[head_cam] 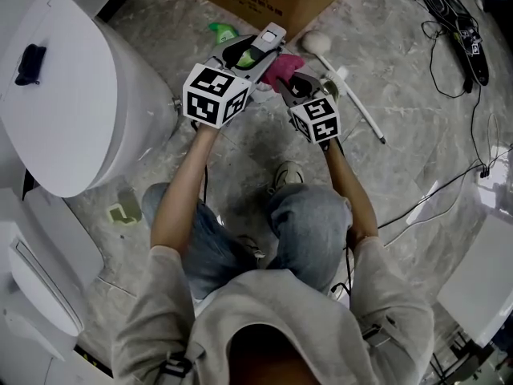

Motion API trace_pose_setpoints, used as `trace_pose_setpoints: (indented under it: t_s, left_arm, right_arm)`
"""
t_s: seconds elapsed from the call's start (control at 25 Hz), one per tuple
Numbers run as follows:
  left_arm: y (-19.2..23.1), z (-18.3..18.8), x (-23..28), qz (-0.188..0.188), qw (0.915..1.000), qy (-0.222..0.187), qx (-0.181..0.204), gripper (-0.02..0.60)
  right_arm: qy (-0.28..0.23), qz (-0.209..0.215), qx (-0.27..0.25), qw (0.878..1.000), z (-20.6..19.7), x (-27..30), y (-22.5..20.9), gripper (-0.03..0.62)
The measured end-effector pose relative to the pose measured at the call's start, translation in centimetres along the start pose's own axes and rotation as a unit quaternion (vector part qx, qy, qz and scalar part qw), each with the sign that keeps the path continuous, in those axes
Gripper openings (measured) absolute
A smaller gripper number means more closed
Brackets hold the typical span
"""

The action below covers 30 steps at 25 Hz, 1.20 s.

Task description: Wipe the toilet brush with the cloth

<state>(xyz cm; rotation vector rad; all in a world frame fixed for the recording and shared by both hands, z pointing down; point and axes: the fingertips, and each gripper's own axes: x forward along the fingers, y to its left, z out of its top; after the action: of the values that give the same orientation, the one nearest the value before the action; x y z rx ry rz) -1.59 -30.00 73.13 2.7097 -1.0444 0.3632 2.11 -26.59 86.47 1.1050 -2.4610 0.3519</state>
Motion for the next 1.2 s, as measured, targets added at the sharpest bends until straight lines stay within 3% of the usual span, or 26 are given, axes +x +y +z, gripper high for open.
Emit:
trace_pose_setpoints:
  t_s: [0.36, 0.88, 1.2]
  left_arm:
    - [0.2, 0.0, -0.1, -0.002, 1.0, -0.002, -0.005, 0.207]
    - [0.1, 0.0, -0.2, -0.007, 0.9999, -0.007, -0.005, 0.207]
    - [0.1, -0.1, -0.3, -0.007, 0.9999, -0.011, -0.01, 0.207]
  right_arm:
    - [0.0, 0.007, -0.003, 1.0, 0.5, 1.5, 0.3, 0.086]
    - [0.075, 0.018, 0.031, 0.996, -5.9, 5.1, 0.3, 0.086]
    - [0.097, 0.019, 0.041, 0.994, -7.6, 5.8, -0.1, 0.086]
